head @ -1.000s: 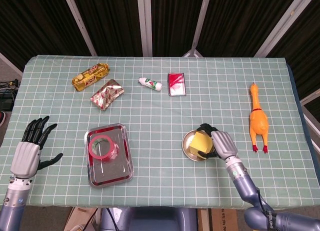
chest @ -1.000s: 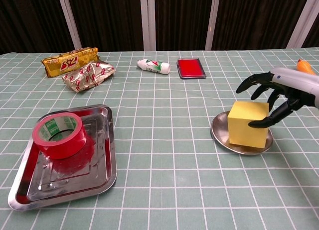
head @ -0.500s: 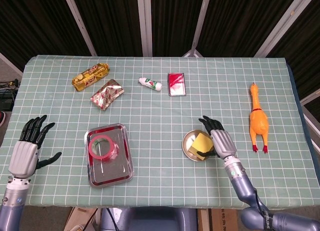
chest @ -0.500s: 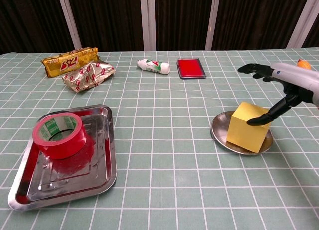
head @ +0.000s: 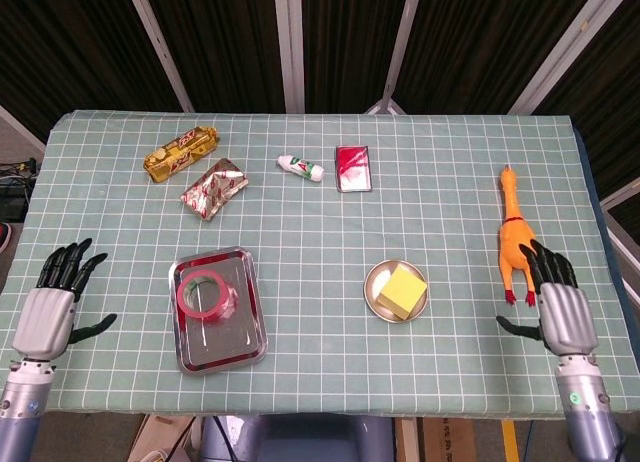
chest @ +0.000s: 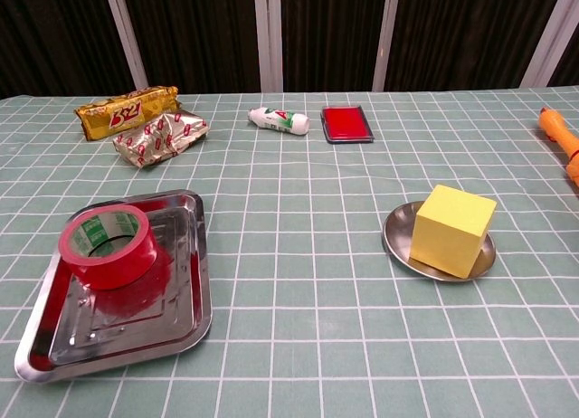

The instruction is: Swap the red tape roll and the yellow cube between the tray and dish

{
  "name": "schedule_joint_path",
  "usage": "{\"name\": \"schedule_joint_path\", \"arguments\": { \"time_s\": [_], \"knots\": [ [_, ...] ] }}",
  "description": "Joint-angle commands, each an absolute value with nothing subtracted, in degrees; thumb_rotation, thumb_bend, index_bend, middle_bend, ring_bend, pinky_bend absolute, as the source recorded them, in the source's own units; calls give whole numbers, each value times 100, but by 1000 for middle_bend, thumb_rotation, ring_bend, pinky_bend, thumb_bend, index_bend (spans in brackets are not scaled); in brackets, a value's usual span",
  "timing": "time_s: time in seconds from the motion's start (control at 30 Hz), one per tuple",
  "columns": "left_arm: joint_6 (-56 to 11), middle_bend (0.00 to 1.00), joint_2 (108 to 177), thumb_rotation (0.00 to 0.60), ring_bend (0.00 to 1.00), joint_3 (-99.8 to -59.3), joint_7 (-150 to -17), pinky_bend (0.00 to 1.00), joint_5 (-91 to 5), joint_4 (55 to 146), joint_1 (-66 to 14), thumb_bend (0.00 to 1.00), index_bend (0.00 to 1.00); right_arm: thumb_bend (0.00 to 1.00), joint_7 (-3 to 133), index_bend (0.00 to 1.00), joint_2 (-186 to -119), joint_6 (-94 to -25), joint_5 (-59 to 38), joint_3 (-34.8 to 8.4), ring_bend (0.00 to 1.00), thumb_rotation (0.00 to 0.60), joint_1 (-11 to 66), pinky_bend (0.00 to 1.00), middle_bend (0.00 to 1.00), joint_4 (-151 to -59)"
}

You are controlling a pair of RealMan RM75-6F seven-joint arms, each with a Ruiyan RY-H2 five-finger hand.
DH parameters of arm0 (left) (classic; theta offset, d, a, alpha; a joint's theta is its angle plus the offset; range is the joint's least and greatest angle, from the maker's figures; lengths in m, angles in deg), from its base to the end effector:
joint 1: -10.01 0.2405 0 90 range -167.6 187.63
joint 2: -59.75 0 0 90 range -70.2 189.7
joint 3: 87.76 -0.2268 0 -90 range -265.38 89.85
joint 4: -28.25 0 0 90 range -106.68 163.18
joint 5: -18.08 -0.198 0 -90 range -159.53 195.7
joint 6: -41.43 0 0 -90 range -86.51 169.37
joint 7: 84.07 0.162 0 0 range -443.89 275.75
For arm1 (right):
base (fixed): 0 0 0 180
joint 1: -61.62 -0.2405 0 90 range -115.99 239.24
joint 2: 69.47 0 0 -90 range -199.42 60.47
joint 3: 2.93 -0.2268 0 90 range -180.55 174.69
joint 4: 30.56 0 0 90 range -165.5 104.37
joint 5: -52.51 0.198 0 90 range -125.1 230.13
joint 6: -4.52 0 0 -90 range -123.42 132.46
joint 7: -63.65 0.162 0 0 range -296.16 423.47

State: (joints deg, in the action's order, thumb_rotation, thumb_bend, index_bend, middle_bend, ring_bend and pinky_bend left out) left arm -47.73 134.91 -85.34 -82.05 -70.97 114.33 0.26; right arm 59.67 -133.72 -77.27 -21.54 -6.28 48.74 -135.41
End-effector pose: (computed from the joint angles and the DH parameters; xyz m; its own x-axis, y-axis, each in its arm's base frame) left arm -0.2515 0.2160 0.1165 0.3448 -0.0864 0.9347 0.9250 -0.1382 -0.3540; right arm -0.2409 -0.2264 0.1387 0.2338 -0.0487 0.9711 -0.9711 0.0381 0.2357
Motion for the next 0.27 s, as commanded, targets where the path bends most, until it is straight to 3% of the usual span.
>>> {"name": "schedule_joint_path", "arguments": {
  "time_s": [0.03,0.27],
  "knots": [
    [-4577,0,13246,600,0,-8548,-7853,61,-6744,11840,136,83,170,0,6101,59,-13422,-8529,-3119,-131,0,600,5464,0,7,-13052],
    [-4495,0,13016,600,0,-8585,-8060,61,-6724,12014,193,83,170,0,5348,58,-13710,-9078,-3968,-119,0,600,5607,0,5,-12671]
  ]
}}
